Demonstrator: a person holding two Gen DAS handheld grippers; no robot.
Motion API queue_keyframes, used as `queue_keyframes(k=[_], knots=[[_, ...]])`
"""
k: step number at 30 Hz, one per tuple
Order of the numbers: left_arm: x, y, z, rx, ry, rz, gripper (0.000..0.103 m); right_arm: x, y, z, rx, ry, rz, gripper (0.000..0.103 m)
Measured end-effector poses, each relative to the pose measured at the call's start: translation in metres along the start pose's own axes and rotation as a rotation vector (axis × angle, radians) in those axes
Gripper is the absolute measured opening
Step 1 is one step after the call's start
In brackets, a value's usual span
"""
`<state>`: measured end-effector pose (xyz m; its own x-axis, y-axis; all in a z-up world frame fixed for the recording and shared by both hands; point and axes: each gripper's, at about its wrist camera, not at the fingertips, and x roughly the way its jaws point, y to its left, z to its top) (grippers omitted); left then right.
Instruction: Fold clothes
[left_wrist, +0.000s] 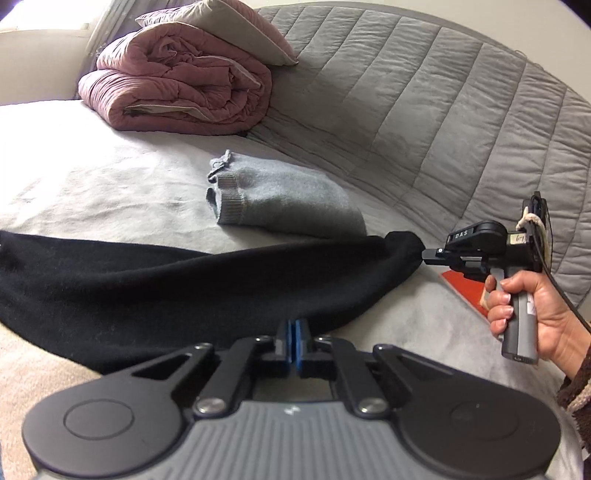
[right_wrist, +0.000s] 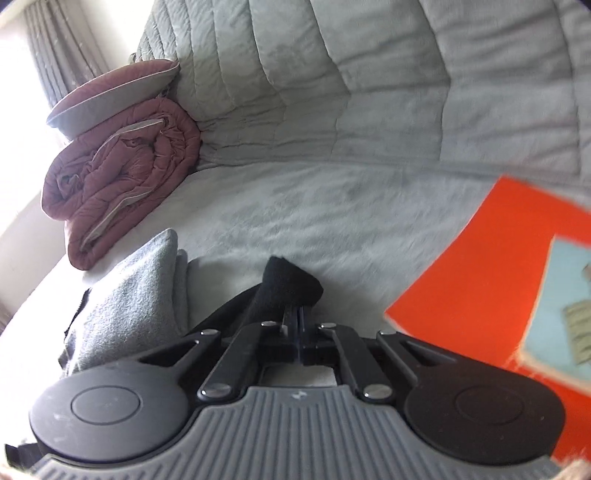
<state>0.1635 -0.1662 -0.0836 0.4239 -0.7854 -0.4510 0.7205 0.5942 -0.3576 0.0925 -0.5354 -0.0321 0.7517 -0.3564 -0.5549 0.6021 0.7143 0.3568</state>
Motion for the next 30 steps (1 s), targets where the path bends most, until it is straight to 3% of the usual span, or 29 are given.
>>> queue_keyframes(k=[5, 10, 14, 15, 16, 18, 20, 22, 25, 30], knots=[[-0.004, 0.001, 0.002, 0.023, 0.044, -0.070, 0.001, -0.012, 0.005, 0.001, -0.114, 0.029, -0.114, 0.001], [0.004, -0.002, -0.004, 0.073, 0.134, -0.066, 0.002, 0.001, 0.007, -0.016, -0.241, 0.137, -0.244, 0.000], [0.003, 0.007, -0.003, 0.016, 0.129, -0.070, 0.004, -0.001, 0.018, -0.021, -0.335, 0.116, -0.275, 0.002], [0.001, 0.009, -0.002, 0.001, 0.119, -0.073, 0.006, -0.005, 0.021, -0.018, -0.338, 0.096, -0.259, 0.003], [-0.001, 0.011, -0.001, -0.014, 0.104, -0.077, 0.009, -0.009, 0.023, -0.015, -0.340, 0.075, -0.244, 0.013], [-0.006, 0.014, 0.002, -0.045, 0.073, -0.086, 0.025, -0.015, 0.033, -0.008, -0.360, 0.045, -0.187, 0.017], [-0.010, 0.017, 0.005, -0.075, 0.043, -0.091, 0.029, -0.016, 0.050, -0.003, -0.402, 0.046, -0.091, 0.027], [-0.013, 0.021, 0.008, -0.098, 0.020, -0.072, 0.030, -0.013, 0.071, -0.002, -0.468, 0.063, 0.008, 0.029], [-0.017, 0.026, 0.011, -0.112, 0.003, -0.003, 0.030, -0.001, 0.102, -0.009, -0.540, 0.113, 0.095, 0.029], [-0.016, 0.037, 0.013, -0.101, 0.022, 0.192, 0.030, 0.013, 0.134, -0.031, -0.605, 0.180, 0.227, 0.029]])
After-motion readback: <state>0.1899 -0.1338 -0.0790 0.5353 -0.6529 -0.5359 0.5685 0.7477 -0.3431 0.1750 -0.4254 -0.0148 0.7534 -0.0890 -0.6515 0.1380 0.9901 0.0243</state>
